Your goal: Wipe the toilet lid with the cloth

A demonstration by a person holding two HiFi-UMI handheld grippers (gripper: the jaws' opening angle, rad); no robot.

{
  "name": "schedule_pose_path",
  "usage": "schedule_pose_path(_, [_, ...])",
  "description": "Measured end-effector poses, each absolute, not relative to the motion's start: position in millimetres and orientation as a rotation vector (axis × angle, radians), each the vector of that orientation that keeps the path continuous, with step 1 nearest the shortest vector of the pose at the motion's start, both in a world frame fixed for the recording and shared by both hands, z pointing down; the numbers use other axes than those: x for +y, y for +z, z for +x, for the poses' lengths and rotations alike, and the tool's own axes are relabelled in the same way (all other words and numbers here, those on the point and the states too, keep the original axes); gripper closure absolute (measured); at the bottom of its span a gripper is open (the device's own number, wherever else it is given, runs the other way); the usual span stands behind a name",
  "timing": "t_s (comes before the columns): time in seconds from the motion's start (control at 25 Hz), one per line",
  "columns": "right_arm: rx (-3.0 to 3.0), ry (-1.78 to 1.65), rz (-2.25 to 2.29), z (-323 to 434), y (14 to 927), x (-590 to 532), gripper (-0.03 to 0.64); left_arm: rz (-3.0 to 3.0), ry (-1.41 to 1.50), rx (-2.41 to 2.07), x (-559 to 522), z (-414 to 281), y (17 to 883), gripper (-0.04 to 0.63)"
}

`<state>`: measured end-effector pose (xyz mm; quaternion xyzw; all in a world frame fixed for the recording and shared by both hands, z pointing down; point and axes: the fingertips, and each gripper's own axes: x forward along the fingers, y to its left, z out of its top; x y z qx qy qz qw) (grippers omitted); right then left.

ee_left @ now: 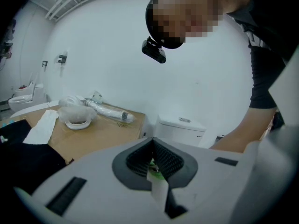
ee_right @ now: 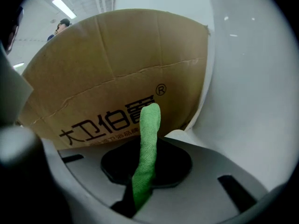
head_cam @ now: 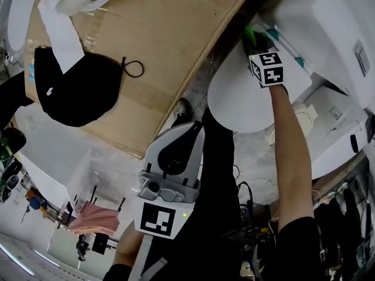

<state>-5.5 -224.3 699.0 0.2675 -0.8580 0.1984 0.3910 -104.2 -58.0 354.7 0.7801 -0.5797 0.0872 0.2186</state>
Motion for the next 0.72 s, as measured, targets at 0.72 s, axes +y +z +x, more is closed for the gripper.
schedule_pose_path(0.72, [-2.233, 0.349, 0.570, -44.3, 711.5, -71.9, 0.563, 2.258, 0.225, -1.493, 16.4, -125.4, 352.2, 0.588])
